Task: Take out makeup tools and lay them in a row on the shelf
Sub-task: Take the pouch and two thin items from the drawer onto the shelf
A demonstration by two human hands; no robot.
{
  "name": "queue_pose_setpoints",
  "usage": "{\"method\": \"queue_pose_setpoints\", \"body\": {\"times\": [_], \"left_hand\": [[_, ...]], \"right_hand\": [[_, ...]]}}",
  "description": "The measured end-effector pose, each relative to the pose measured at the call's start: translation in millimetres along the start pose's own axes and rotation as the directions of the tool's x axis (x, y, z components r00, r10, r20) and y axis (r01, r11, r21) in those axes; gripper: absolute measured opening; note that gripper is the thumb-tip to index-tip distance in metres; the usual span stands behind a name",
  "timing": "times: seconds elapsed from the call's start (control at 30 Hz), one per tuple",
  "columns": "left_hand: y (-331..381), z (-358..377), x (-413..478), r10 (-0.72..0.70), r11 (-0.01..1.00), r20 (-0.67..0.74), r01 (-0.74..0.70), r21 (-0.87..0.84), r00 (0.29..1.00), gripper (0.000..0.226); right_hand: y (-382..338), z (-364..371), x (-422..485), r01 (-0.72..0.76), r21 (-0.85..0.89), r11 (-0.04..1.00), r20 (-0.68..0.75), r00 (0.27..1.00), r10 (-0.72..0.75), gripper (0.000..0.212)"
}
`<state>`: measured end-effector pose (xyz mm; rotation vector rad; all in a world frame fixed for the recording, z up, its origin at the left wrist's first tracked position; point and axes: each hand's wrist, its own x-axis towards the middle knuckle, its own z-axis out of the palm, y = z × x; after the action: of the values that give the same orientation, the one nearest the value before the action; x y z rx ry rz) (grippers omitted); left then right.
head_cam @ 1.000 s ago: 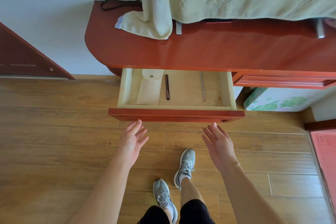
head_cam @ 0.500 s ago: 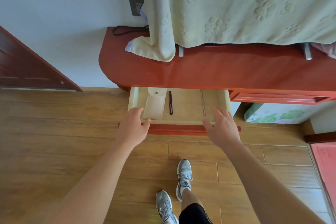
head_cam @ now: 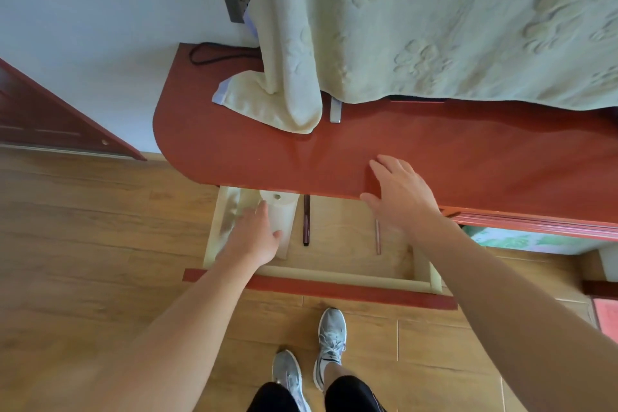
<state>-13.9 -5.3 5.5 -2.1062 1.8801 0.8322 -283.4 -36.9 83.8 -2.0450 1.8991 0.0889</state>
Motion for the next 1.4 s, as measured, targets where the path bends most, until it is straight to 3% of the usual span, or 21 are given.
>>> {"method": "queue_pose_setpoints", "body": {"times": [0.13, 0.37, 0.6, 0.7, 0.83, 0.9, 1.0, 1.2, 1.4], "left_hand": [[1.8, 9.8, 1.5, -0.022, 1.000, -0.042, 0.023, 0.016, 0.999, 0.065], [0.4, 11.9, 3.2, -0.087, 0.987, -0.058, 0.078, -0.137, 0.995, 0.069], [1.7, 1.6, 5.2, -0.154, 0.884, -0.049, 0.115, -0.453, 0.987, 0.056], [6.5, -9.4, 2.3, -0.202, 0.778, 0.006, 0.164, -0.607, 0.979, 0.056], [6.2, -27.4, -7.5, -0.261, 0.537, 0.107, 0.236, -0.810, 0.959, 0.051], [1.7, -37.5, -16.8, -0.254, 0.410, 0.192, 0.285, -0.866, 0.948, 0.047], [-5.5, -53.5, -36.4, -0.198, 0.327, 0.280, 0.332, -0.885, 0.939, 0.048], [-13.6, -83.6, -73.0, -0.117, 0.301, 0.305, 0.326, -0.896, 0.945, 0.048], [-5.0, -105.4, -91.4, -0.055, 0.428, 0.268, 0.265, -0.864, 0.962, 0.046]], "right_hand": [[4.4, 3.0, 1.4, 0.004, 0.003, 1.000, 0.011, 1.000, -0.004, 0.065], [4.2, 8.2, 0.2, -0.010, 0.013, 1.000, 0.002, 1.000, 0.010, 0.066], [1.2, 8.0, -0.2, -0.050, 0.056, 0.997, -0.002, 0.999, 0.050, 0.067], [0.7, 8.9, -0.5, -0.063, 0.070, 0.996, 0.000, 0.998, 0.063, 0.067], [-0.7, 7.8, -0.9, -0.085, 0.085, 0.993, 0.009, 0.996, 0.084, 0.067], [-1.6, 6.8, -1.1, -0.092, 0.088, 0.992, 0.014, 0.996, 0.091, 0.067], [-3.1, 5.2, -1.3, -0.100, 0.091, 0.991, 0.023, 0.995, 0.098, 0.067], [-5.6, 0.8, -1.5, -0.106, 0.102, 0.989, 0.033, 0.994, 0.103, 0.066], [-5.9, 0.0, -1.5, -0.106, 0.114, 0.988, 0.032, 0.994, 0.103, 0.067]]}}
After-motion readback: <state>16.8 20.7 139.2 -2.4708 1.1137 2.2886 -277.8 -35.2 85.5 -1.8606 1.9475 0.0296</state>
